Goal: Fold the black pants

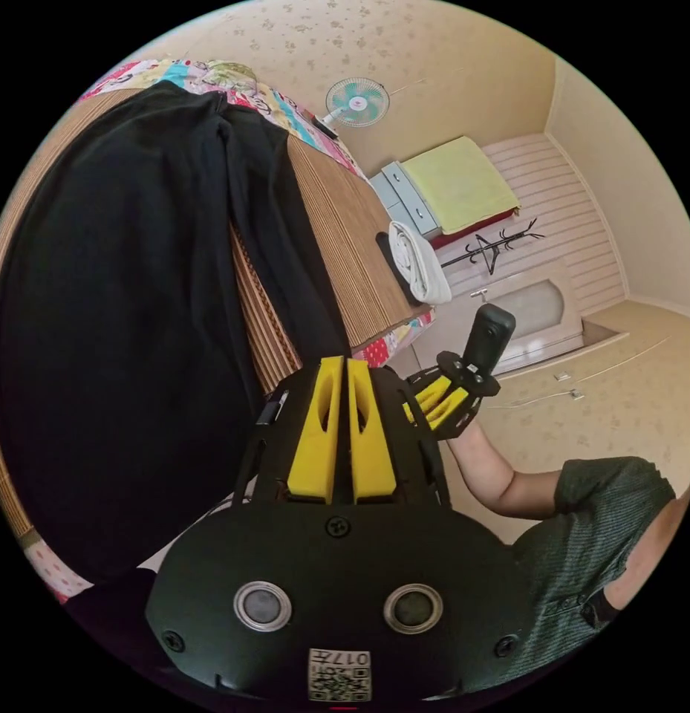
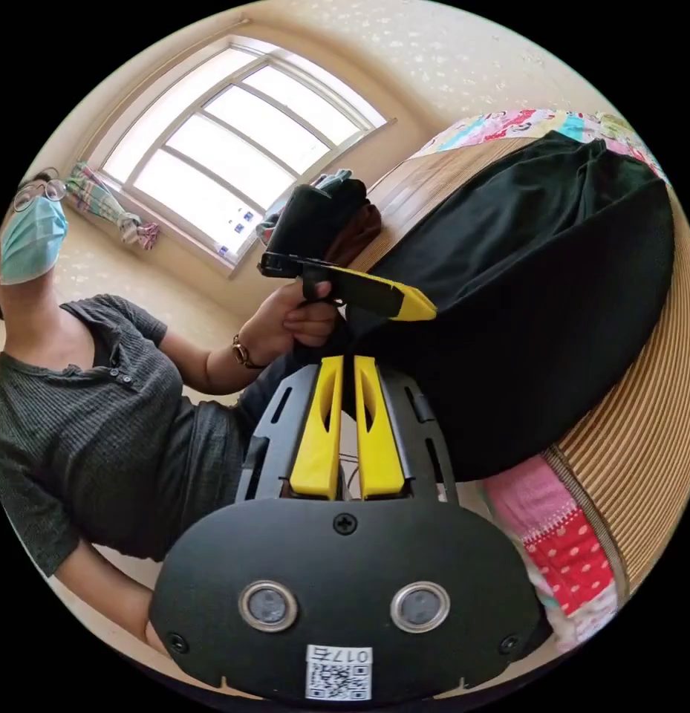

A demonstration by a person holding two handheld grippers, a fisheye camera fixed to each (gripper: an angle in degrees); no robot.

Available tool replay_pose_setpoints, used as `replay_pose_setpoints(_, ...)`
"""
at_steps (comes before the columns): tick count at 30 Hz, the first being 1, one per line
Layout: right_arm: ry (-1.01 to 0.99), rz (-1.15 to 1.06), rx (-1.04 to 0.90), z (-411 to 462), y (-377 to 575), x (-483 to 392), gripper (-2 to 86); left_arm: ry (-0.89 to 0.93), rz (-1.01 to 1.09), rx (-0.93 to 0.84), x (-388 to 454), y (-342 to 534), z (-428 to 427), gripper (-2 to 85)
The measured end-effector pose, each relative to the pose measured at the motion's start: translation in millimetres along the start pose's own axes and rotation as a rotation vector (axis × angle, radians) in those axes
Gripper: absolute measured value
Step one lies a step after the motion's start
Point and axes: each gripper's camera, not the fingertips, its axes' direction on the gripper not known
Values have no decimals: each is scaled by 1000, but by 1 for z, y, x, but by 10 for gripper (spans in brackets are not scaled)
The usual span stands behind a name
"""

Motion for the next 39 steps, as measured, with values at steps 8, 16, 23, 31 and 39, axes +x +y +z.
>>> replay_pose_setpoints(8,545,477,352,-131,-116,187,101,30,16,52,11,21,16,-9)
replay_pose_setpoints(16,813,741,469,-163,-257,319,133,61,65,66,27,27,15,-10)
replay_pose_setpoints(23,1126,698,353,-121,-330,294,35,124,95,177,22,49,-43,-10)
replay_pose_setpoints(31,741,347,521,-55,-459,152,24,-134,100,309,17,146,-176,-10)
replay_pose_setpoints(39,486,359,385,44,-461,152,29,-371,-200,248,-54,199,-206,-9)
